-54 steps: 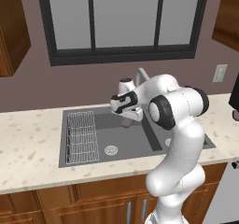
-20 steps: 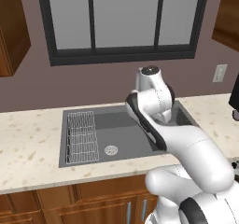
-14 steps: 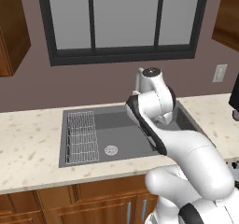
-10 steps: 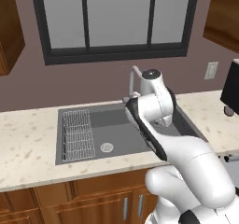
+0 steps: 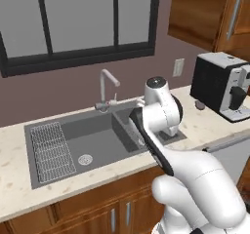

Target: Turn on the sink faucet. Then move the eggplant from the counter to the sink. Turn off the sink. Move the vegetable from the sink to the pot next to the stove. Finally move the pot to the rear right burner.

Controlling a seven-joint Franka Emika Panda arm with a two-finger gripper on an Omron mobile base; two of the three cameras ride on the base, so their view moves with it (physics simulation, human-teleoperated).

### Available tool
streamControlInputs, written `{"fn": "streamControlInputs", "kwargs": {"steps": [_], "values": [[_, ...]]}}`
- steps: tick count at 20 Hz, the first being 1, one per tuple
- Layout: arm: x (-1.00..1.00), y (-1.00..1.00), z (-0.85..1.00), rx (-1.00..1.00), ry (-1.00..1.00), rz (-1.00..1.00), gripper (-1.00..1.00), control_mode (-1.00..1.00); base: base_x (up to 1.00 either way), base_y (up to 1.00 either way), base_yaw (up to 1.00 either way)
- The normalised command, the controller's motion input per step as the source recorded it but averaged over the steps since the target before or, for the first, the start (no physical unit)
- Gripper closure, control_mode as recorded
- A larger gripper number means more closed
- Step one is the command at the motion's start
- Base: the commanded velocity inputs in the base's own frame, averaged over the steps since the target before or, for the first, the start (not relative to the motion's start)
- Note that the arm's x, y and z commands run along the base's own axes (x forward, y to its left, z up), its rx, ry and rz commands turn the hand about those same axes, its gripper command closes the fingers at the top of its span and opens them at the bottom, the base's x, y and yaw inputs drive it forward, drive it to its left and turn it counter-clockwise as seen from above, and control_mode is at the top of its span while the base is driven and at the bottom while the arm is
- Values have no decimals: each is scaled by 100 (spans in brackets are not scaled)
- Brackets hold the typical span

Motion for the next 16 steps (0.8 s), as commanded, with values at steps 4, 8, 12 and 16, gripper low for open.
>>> {"fn": "streamControlInputs", "kwargs": {"steps": [4, 8, 12, 16], "values": [[0, 0, 0, 0, 0, 0, 100, 100, -5, 0, -50], [0, 0, 0, 0, 0, 0, 100, 100, 0, 0, -51], [0, 0, 0, 0, 0, 0, 100, 100, -8, 0, -52], [0, 0, 0, 0, 0, 0, 100, 100, -4, -1, -55]]}}
